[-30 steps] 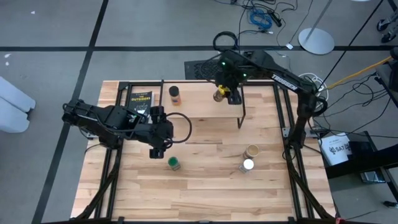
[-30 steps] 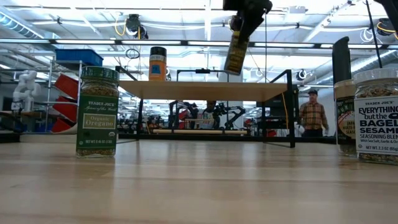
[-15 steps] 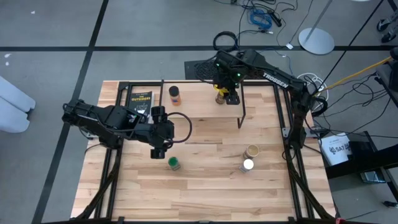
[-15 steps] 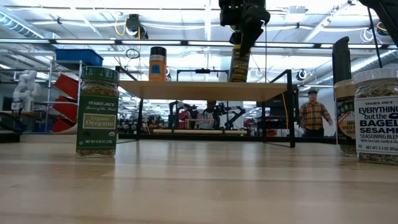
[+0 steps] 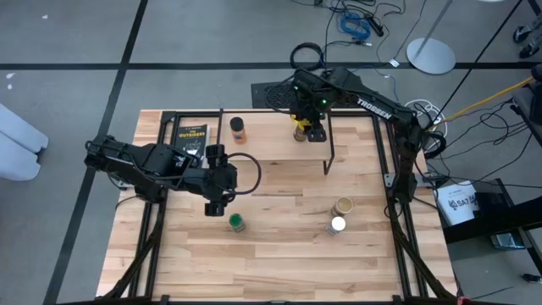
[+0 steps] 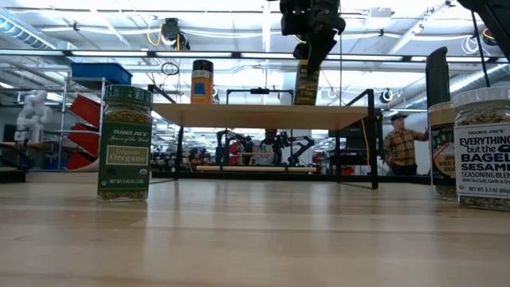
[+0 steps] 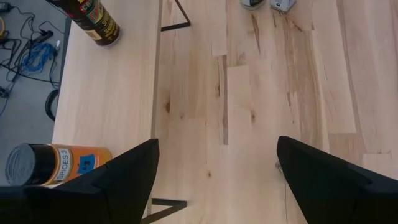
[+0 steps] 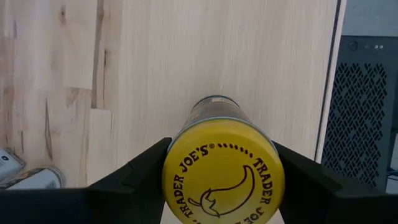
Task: Shelf spices
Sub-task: Put the yellow seasoning bottle on the shelf, then put the brown seasoning bottle on the shelf
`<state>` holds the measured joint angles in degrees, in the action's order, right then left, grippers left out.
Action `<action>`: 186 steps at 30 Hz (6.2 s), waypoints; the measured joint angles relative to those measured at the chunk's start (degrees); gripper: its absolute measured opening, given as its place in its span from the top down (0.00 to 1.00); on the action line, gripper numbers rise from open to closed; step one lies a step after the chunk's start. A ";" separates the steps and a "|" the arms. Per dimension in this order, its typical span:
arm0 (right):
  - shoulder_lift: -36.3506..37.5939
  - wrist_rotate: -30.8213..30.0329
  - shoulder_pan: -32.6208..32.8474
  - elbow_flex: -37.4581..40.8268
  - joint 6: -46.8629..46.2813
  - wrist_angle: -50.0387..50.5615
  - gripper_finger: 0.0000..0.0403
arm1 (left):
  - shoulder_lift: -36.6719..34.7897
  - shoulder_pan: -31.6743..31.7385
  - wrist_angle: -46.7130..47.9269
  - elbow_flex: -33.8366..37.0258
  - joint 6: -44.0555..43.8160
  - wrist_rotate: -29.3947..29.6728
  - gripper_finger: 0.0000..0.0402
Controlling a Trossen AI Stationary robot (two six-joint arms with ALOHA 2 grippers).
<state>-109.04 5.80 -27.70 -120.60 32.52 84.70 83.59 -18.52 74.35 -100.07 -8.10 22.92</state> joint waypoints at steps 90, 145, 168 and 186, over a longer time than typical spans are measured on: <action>16.66 -7.26 21.29 0.18 -32.24 5.27 0.28 | 0.00 -1.89 -1.89 11.63 -2.87 2.91 0.16; 31.13 -8.92 45.19 60.76 -43.20 -18.25 0.15 | -0.04 -3.78 -12.39 11.63 -6.01 2.84 0.16; 24.85 -6.95 44.37 60.70 -43.85 -20.25 0.24 | -0.04 -3.85 -12.22 11.63 -5.95 2.43 0.16; 23.74 -5.53 44.15 57.96 -46.65 -15.96 0.33 | -0.04 -3.94 -12.13 11.63 -5.33 2.43 0.16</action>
<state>-85.30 0.27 16.45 -62.63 -14.13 68.74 83.55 -22.46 62.22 -88.44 -13.43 25.34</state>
